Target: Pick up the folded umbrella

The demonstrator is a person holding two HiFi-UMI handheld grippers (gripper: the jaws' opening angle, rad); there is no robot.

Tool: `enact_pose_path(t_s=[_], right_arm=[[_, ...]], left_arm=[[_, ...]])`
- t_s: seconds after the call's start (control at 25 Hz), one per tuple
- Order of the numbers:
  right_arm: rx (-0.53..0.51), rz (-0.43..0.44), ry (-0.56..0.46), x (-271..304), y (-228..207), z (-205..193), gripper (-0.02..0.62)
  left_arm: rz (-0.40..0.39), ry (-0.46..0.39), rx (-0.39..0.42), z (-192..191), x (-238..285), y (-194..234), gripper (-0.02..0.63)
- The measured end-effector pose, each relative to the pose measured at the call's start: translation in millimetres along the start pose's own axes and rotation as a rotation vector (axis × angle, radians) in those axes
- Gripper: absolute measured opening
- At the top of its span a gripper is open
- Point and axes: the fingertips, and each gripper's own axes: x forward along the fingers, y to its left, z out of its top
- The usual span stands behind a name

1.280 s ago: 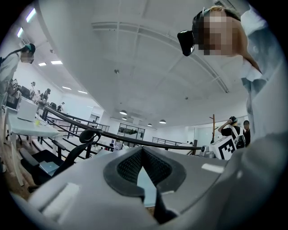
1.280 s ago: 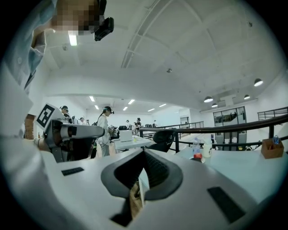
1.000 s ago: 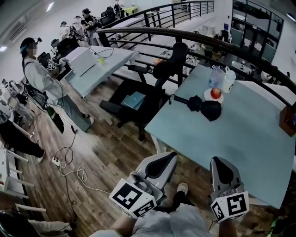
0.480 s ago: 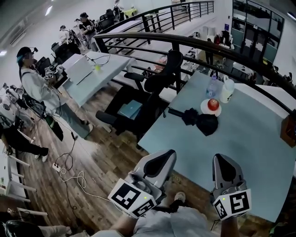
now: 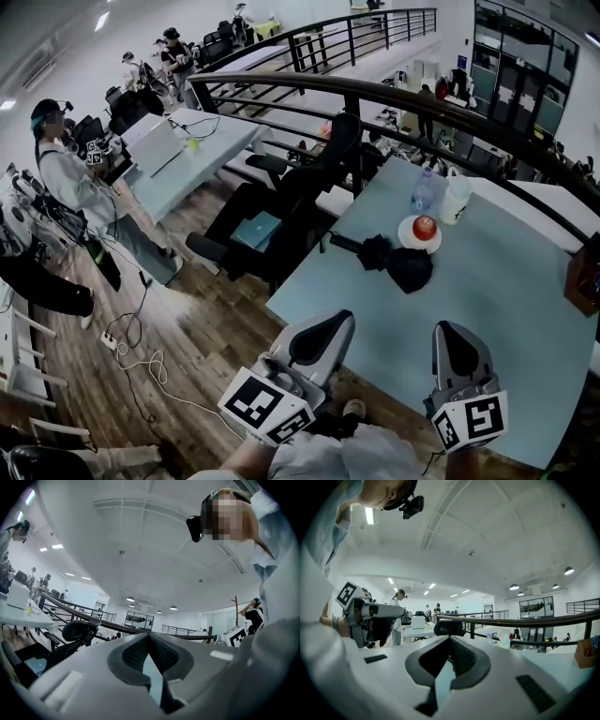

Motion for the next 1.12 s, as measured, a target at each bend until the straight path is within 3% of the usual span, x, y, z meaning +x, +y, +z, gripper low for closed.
enact_pose_path(t_s=[0.4, 0.64, 1.12], right_arm=[[0.031, -0.003, -0.021, -6, -16, 0, 0.000], [0.058, -0.061, -0.031, -15, -30, -4, 0.000], [0.056, -0.187, -0.008, -3, -52, -1, 0.000]], left_arm=[[0.004, 0.021, 0.020, 1, 15, -12, 0.005], [-0.042, 0.046, 0.089, 2, 29, -20, 0.005], [-0.159, 0.055, 0.071, 6, 71, -2, 0.005]])
